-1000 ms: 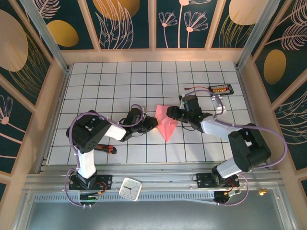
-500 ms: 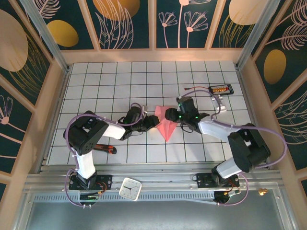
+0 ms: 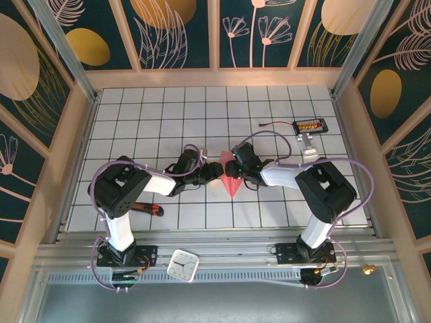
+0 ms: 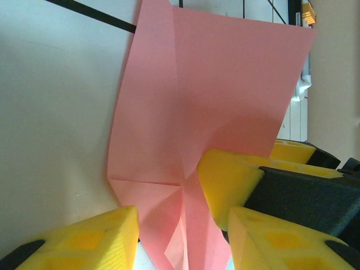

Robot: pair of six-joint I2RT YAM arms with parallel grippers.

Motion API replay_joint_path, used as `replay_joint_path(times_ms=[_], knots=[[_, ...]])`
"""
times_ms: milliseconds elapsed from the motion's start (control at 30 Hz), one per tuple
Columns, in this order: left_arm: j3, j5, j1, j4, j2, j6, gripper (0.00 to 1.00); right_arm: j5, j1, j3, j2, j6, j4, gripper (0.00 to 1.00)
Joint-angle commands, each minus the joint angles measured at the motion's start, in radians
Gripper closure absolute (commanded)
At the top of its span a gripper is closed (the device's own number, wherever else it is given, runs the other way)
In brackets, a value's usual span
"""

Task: Fold a paper plane with a square sheet of paper (pick it up from the middle)
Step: Move a paper plane to the center of the table, then reset both arms

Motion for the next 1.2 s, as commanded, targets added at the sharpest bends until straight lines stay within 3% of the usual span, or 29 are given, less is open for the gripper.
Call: replay_joint_path(times_ms=[0,200,400,500,567,600,700,767,833,933,1067,1167], knots=[[-0.03,-0.039,0.019,-0.078,-0.022,0.035,0.53,0.064,0.017,0.029,0.013,-0.01,-0.028,0.53],[-0.047,-0.034,0.042,-0.087,-0.083,0.048,0.51,0.056,0.022,0.074,-0.064,-0.022,-0.068,0.5],[-0.046,-0.061,0.094,-0.152,-0.212,0.136,0.41,0.098,-0.006,0.089,-0.192,-0.045,-0.161,0.45],[-0.016,-0.183,0.142,-0.263,-0.298,0.264,0.36,0.165,-0.103,0.058,-0.287,-0.082,-0.193,0.41],[-0.001,-0.317,0.17,-0.32,-0.359,0.37,0.29,0.214,-0.197,0.019,-0.344,-0.114,-0.167,0.33],[0.004,-0.408,0.181,-0.347,-0.393,0.42,0.25,0.261,-0.245,-0.007,-0.364,-0.135,-0.134,0.26],[-0.031,-0.7,0.205,-0.331,-0.485,0.556,0.11,0.373,-0.355,-0.063,-0.366,-0.194,-0.018,0.2],[-0.086,-0.883,0.215,-0.251,-0.536,0.651,0.01,0.44,-0.403,-0.108,-0.344,-0.245,0.092,0.18],[-0.169,-1.041,0.239,-0.096,-0.562,0.783,0.01,0.49,-0.438,-0.151,-0.305,-0.314,0.222,0.16],[-0.257,-1.096,0.309,0.073,-0.558,0.894,0.01,0.511,-0.472,-0.229,-0.276,-0.427,0.403,0.15],[-0.231,-0.949,0.424,0.049,-0.534,0.906,0.01,0.35,-0.544,-0.472,-0.277,-0.513,0.858,0.14],[-0.279,-0.914,0.464,0.147,-0.499,0.953,0.01,0.239,-0.592,-0.532,-0.286,-0.511,0.998,0.13]])
